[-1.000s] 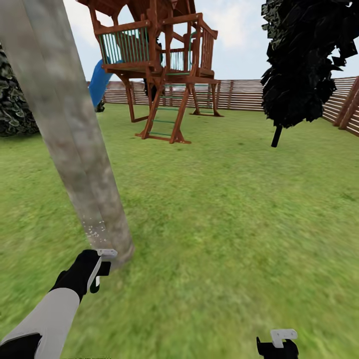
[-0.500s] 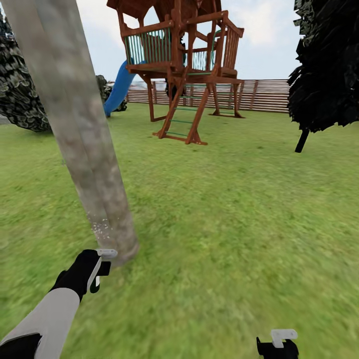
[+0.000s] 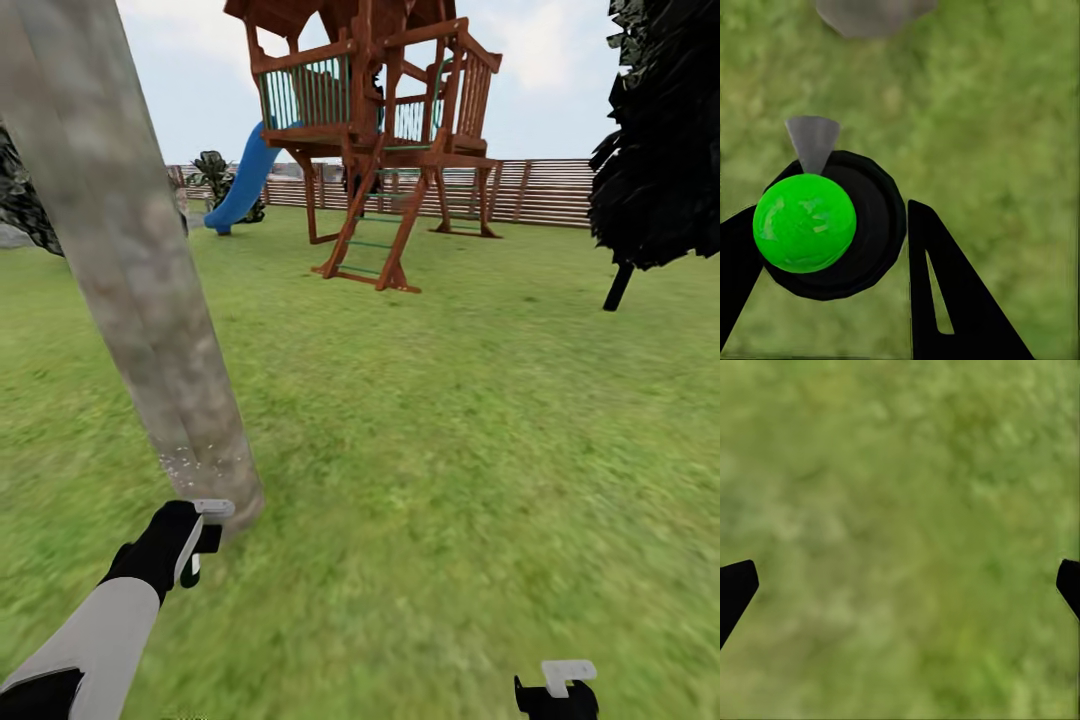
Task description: In the garden, pick up the pesticide atomizer on the floor and spray pesticide onto both trees until each tree trunk is fully covered.
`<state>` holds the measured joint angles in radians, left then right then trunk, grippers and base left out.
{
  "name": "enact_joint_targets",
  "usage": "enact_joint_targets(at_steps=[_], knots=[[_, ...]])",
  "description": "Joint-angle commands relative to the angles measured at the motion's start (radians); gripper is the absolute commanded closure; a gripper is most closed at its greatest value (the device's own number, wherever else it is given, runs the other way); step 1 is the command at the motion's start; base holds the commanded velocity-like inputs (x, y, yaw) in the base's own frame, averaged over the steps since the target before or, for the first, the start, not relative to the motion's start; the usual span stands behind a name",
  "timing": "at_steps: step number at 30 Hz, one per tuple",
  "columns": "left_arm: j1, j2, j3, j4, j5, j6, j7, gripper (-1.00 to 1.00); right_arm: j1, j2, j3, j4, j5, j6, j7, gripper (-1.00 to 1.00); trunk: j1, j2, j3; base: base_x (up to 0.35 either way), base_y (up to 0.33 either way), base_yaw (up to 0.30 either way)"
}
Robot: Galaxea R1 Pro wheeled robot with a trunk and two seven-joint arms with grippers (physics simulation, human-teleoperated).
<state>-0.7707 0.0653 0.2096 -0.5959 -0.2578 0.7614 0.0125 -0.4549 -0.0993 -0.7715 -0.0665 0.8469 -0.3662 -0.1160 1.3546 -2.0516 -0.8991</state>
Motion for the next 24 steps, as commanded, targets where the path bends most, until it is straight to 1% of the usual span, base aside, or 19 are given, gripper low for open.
enact_joint_targets(at_steps=[1,7,12,20,24], knots=[[-0.001,-0.001,0.002,-0.001,-0.001,0.004,0.002,1.00,-0.001,0.000,-0.006,0.002,0.011,-0.003,-0.005,-1.00,0.000,0.000,-0.001,0.097,-0.270,0.273],[-0.001,0.001,0.015,-0.001,-0.001,0.004,0.001,1.00,-0.001,0.000,-0.006,0.002,0.011,-0.003,-0.005,-1.00,0.000,0.000,-0.001,0.015,-0.271,0.277],[-0.001,-0.001,0.016,0.000,-0.001,0.004,0.001,1.00,-0.001,0.000,-0.006,0.002,0.011,-0.003,-0.005,-1.00,0.000,0.000,-0.001,0.006,-0.272,0.277],[-0.001,0.000,0.016,0.000,-0.001,0.003,-0.002,1.00,-0.001,0.000,-0.006,0.002,0.011,-0.003,-0.005,-1.00,0.000,0.000,-0.001,0.127,-0.268,0.274],[-0.001,-0.001,0.016,0.001,0.000,0.003,-0.003,1.00,-0.001,0.000,-0.006,0.002,0.011,-0.003,-0.005,-1.00,0.000,0.000,-0.001,0.162,-0.257,0.059]])
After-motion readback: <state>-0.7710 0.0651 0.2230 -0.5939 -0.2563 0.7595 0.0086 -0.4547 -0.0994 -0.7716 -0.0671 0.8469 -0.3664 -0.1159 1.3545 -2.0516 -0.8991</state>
